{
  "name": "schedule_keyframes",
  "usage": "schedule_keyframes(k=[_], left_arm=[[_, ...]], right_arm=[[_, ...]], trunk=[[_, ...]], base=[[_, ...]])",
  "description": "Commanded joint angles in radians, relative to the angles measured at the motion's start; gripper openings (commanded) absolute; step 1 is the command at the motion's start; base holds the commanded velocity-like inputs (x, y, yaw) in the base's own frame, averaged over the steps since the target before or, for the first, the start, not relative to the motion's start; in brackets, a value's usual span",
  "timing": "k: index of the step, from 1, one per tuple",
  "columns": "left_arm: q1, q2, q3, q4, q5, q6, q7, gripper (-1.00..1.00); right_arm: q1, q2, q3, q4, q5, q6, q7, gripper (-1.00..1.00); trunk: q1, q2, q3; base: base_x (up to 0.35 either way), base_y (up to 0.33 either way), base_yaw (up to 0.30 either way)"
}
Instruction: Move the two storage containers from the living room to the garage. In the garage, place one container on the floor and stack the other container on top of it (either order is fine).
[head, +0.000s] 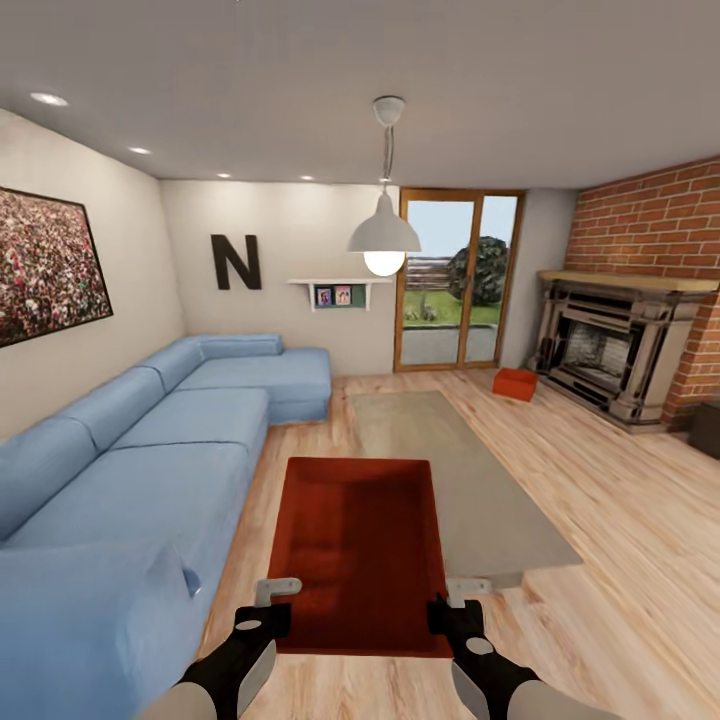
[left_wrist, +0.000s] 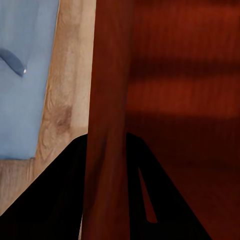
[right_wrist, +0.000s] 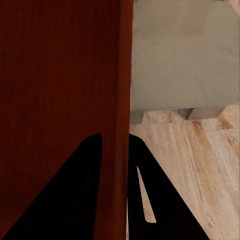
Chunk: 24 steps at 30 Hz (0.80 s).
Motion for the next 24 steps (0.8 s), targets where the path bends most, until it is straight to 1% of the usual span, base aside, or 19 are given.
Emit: schedule_keyframes(k=[1, 24], left_arm=[[0.0, 0.001, 0.015, -0.005, -0.018, 0.007, 0.017, -1.0], [0.0, 0.001, 0.015, -0.003, -0.018, 0.007, 0.016, -1.0]], right_arm=[[0.0, 0.0, -0.023, 0.002, -0.004, -0.002, -0.008, -1.0], [0.0, 0.0, -0.023, 0.002, -0.003, -0.002, -0.007, -1.0]], trunk=[[0.0, -0.001, 0.0], [0.0, -0.001, 0.0]], base=[[0.0, 0.0, 0.3], [0.0, 0.0, 0.3]])
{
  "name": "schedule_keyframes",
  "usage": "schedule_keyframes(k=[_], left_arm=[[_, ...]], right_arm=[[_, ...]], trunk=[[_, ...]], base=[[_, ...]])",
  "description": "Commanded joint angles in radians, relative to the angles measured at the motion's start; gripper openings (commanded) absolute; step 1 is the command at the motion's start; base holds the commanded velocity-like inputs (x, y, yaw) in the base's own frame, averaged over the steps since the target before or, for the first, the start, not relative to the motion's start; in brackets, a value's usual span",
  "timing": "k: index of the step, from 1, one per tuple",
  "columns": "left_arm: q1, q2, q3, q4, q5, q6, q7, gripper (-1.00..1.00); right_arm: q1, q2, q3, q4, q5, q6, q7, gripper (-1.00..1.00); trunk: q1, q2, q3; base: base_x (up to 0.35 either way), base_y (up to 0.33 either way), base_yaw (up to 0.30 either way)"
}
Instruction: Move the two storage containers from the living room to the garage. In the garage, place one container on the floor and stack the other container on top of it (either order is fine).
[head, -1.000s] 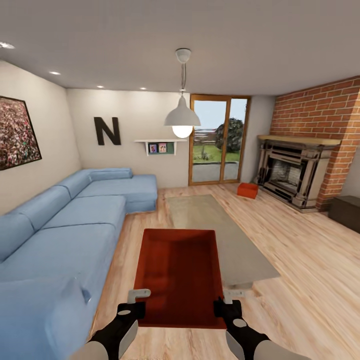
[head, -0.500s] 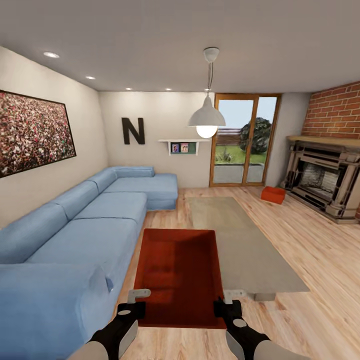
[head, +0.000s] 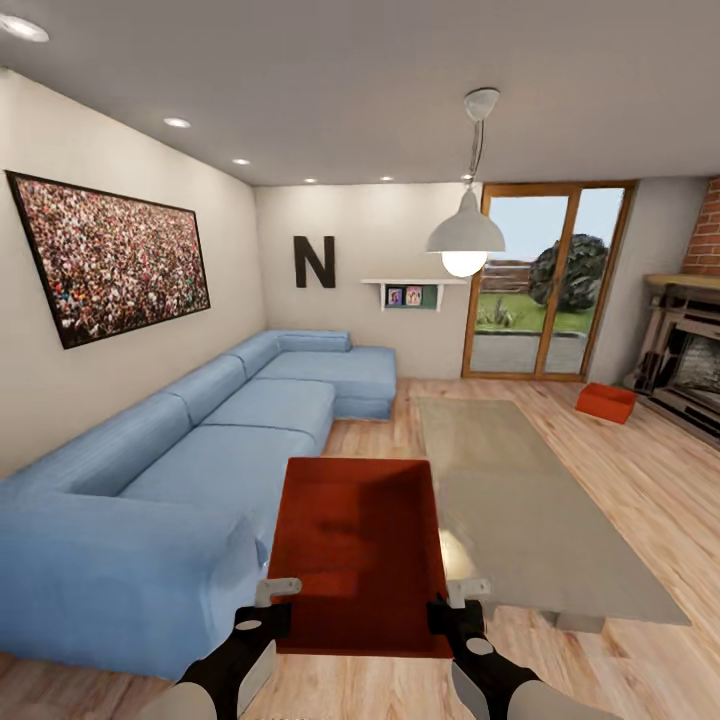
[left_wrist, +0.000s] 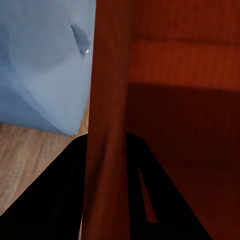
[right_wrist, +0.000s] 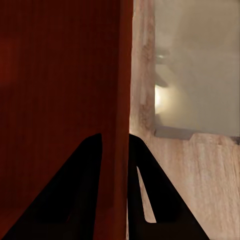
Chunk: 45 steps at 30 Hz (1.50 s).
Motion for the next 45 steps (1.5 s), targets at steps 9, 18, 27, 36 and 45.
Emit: schedule_keyframes(k=[9, 18, 27, 36, 45], left_arm=[[0.0, 0.001, 0.014, -0.006, -0.016, 0.007, 0.017, -1.0], [0.0, 0.001, 0.014, -0.007, -0.016, 0.007, 0.017, -1.0], [0.0, 0.001, 0.014, -0.005, -0.016, 0.007, 0.016, -1.0], [0.0, 0.001, 0.014, -0.004, -0.016, 0.007, 0.017, -1.0], [0.0, 0.001, 0.014, -0.006, -0.016, 0.007, 0.017, -1.0]], right_arm=[[-0.001, 0.0, -0.024, 0.001, -0.002, -0.001, -0.008, -1.0], [-0.001, 0.0, -0.024, 0.001, -0.002, -0.001, -0.008, -1.0], [0.0, 0.0, -0.024, 0.001, -0.002, -0.001, -0.008, -1.0], [-0.001, 0.0, -0.024, 0.001, -0.003, -0.001, -0.008, -1.0], [0.0, 0.0, -0.024, 0.001, -0.003, -0.001, -0.008, -1.0]], trunk=[[0.0, -0.001, 0.0], [0.0, -0.001, 0.0], [0.0, -0.001, 0.0], [0.0, -0.001, 0.0], [0.0, -0.001, 0.0]], base=[[0.0, 0.0, 0.3], [0.0, 0.0, 0.3], [0.0, 0.0, 0.3], [0.0, 0.0, 0.3], [0.0, 0.0, 0.3]])
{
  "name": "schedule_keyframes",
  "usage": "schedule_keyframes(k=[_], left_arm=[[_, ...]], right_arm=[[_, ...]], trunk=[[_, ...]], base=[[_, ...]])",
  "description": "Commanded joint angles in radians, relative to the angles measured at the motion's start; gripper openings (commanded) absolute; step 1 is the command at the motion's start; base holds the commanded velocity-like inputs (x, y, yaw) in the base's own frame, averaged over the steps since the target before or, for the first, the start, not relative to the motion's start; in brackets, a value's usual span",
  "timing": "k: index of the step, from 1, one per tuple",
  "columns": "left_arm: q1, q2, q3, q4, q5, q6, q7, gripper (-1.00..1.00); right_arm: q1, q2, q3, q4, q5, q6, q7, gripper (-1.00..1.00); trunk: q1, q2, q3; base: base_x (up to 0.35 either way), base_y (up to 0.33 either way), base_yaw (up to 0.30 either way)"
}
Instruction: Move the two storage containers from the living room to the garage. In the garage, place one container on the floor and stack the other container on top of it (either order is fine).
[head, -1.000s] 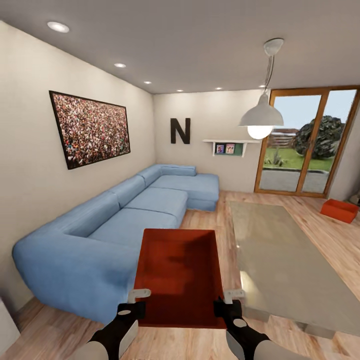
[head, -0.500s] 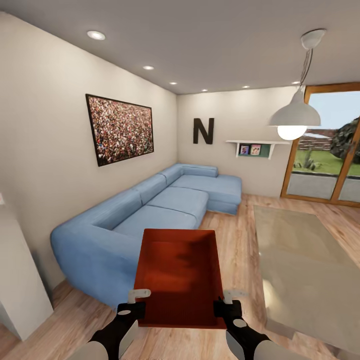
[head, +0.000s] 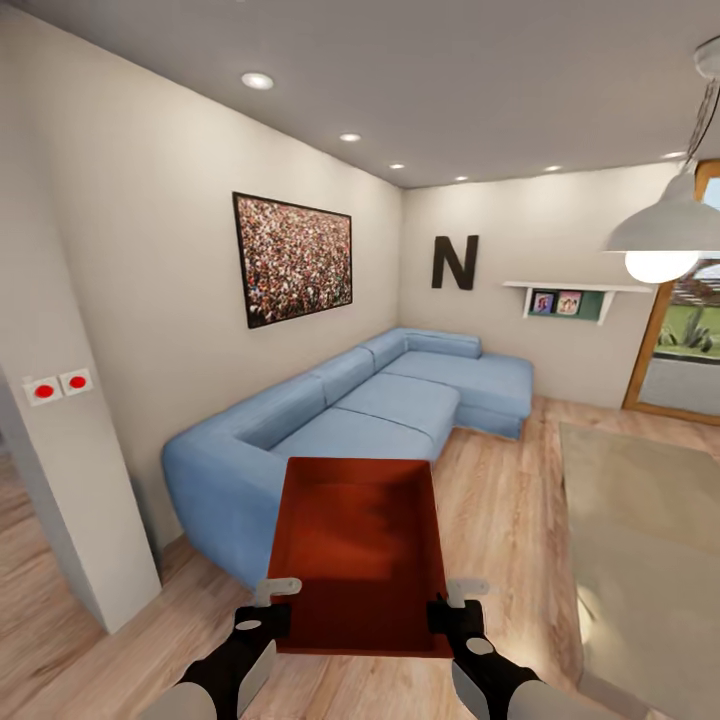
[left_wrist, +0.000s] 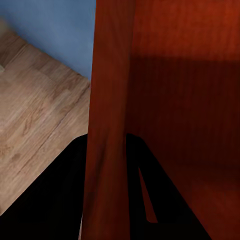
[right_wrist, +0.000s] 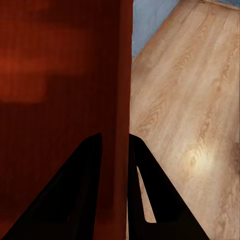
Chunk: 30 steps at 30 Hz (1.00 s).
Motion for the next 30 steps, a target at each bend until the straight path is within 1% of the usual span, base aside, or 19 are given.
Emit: schedule_keyframes(k=[1, 30], left_arm=[[0.0, 0.001, 0.015, -0.005, -0.018, 0.007, 0.017, -1.0], [0.0, 0.001, 0.015, -0.006, -0.018, 0.007, 0.017, -1.0]], right_arm=[[0.0, 0.0, -0.024, 0.001, -0.003, -0.001, -0.008, -1.0], [-0.001, -0.002, -0.024, 0.001, -0.004, -0.001, -0.008, -1.0]], trunk=[[0.0, -0.001, 0.0], [0.0, -0.001, 0.0]], base=[[0.0, 0.0, 0.3], [0.0, 0.0, 0.3]])
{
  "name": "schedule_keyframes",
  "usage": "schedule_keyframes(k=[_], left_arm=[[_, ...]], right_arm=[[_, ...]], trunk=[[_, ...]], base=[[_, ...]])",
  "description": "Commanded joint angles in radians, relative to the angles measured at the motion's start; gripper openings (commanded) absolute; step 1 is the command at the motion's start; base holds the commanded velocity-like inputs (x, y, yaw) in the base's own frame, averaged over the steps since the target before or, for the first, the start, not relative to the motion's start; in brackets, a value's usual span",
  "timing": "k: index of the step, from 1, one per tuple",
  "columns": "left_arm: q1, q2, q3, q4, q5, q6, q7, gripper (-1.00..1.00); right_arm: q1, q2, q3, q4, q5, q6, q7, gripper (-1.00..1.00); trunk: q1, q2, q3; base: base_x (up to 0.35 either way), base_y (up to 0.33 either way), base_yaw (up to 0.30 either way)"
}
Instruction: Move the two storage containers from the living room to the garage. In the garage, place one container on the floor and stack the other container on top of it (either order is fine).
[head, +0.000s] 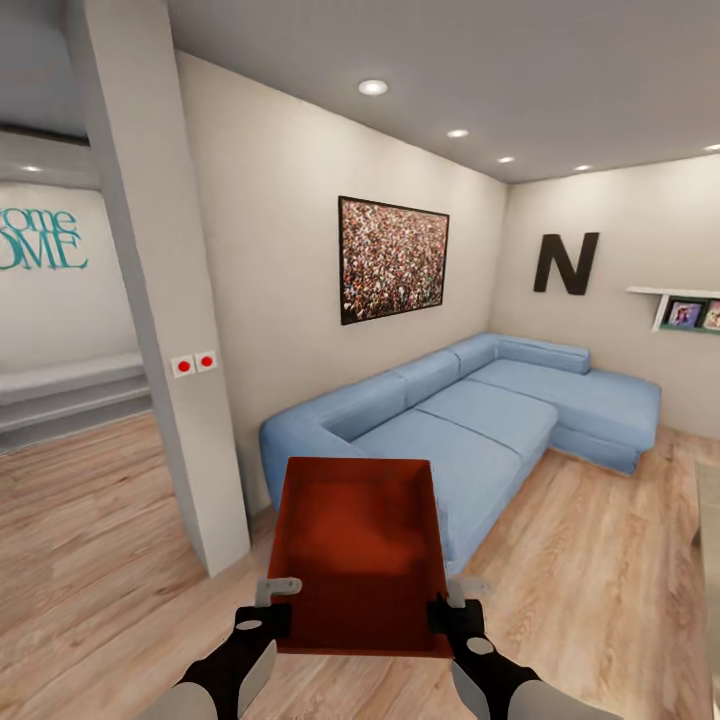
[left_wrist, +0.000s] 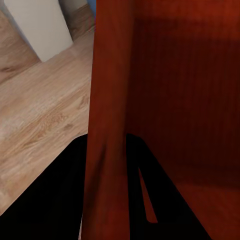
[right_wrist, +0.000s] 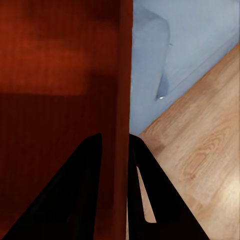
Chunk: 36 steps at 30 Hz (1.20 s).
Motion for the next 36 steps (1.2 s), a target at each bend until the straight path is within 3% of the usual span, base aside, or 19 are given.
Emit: schedule_keyframes(k=[1, 36], left_arm=[[0.0, 0.003, 0.016, -0.005, -0.02, 0.007, 0.014, -1.0], [0.0, 0.003, 0.018, -0.004, -0.02, 0.007, 0.014, -1.0]], right_arm=[[0.0, 0.0, -0.022, 0.002, -0.008, -0.002, -0.009, -1.0], [0.0, 0.0, -0.022, 0.002, -0.007, -0.002, -0.009, -1.0]], trunk=[[0.0, -0.001, 0.0], [0.0, -0.001, 0.0]], base=[[0.0, 0.0, 0.3], [0.059, 0.0, 0.3]])
